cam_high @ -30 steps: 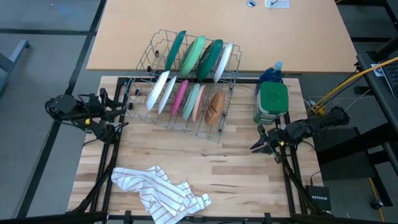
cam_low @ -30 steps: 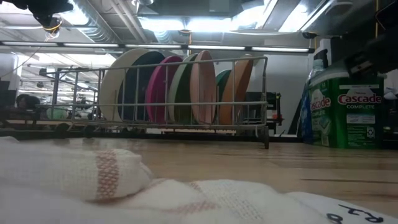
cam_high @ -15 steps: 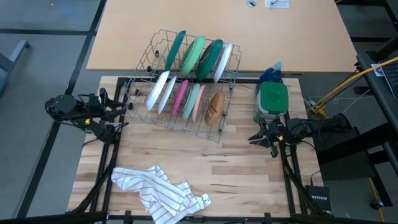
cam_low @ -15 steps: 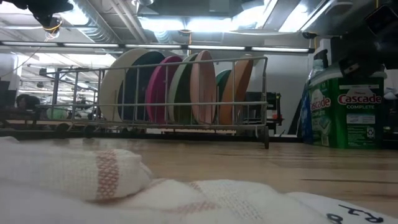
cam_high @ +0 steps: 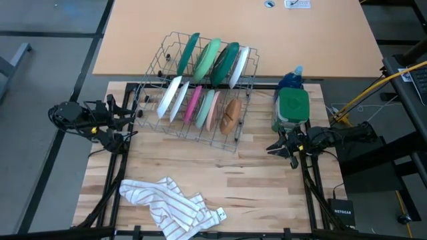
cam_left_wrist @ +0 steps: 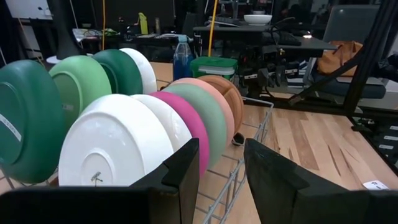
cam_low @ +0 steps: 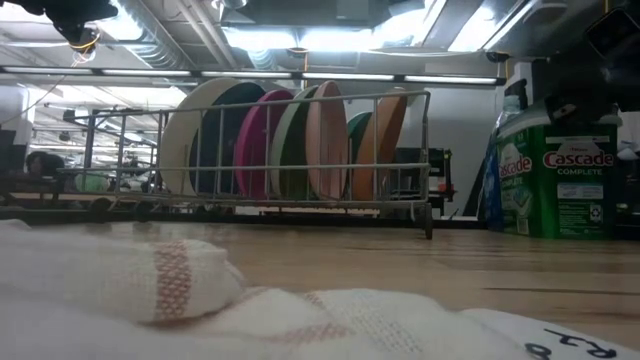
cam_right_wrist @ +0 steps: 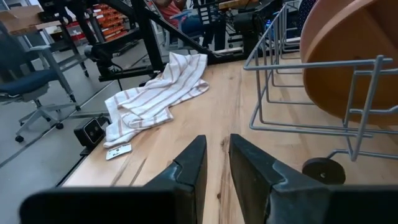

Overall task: Sort dishes
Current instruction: Return to Home Position

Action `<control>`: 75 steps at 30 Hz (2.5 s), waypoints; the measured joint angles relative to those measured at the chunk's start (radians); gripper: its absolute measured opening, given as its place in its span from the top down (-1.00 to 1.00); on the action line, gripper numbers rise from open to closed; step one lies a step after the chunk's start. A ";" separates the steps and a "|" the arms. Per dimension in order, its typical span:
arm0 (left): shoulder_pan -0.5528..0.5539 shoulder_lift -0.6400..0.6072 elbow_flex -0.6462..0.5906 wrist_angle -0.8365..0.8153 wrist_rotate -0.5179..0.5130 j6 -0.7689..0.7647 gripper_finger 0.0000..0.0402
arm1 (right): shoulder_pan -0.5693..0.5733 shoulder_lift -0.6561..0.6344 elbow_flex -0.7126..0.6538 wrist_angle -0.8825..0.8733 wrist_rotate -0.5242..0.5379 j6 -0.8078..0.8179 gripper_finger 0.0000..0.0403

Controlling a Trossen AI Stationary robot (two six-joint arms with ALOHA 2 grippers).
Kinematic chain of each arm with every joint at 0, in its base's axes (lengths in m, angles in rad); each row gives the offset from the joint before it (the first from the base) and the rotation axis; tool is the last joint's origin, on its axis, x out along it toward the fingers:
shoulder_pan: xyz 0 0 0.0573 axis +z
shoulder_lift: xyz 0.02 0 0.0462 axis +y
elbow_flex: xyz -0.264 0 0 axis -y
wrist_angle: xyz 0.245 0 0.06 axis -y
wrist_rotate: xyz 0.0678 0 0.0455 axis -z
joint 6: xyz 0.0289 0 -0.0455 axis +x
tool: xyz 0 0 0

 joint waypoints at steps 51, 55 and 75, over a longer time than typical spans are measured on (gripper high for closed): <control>0.000 0.014 0.001 -0.012 0.000 -0.013 0.41 | 0.000 0.000 -0.002 -0.001 0.000 0.000 0.64; 0.000 0.043 0.001 -0.011 0.000 -0.013 0.41 | 0.000 0.000 -0.002 0.000 0.000 0.000 0.64; 0.004 0.061 0.000 0.005 -0.074 -0.025 0.41 | 0.000 0.000 -0.002 0.004 0.000 0.000 0.64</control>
